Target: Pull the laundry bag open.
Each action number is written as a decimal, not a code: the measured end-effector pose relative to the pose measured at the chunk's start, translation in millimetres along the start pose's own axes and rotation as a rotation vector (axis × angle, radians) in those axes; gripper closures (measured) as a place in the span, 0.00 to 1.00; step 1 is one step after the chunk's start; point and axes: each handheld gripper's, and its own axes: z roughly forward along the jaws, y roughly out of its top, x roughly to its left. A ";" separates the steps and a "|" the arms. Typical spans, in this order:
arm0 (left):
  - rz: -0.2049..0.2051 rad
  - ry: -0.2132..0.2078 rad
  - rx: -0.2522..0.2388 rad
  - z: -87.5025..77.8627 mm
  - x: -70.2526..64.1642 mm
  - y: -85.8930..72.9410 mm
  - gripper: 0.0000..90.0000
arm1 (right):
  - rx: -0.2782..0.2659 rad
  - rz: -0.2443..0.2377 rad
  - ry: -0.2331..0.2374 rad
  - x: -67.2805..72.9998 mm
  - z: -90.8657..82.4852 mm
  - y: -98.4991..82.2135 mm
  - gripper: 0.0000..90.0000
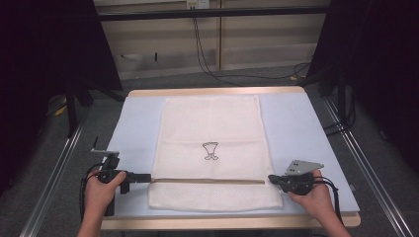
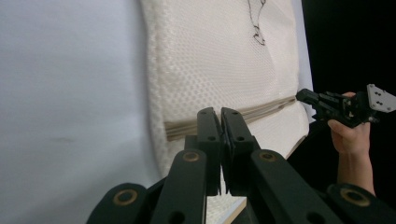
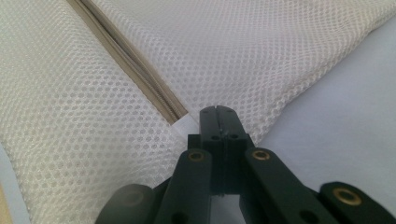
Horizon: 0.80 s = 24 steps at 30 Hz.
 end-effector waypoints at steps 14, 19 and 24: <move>-0.025 -0.025 -0.065 -18.9 14.0 -0.8 0.89 | -0.006 0.004 0.005 -0.6 0.0 -0.2 1.00; 0.051 -0.003 -0.156 -19.0 5.5 0.7 0.73 | -0.026 0.034 -0.014 -4.3 -9.2 3.4 0.81; 0.179 0.125 -0.297 -15.5 2.2 3.4 0.51 | -0.096 0.132 -0.157 -17.6 -22.2 -0.1 0.50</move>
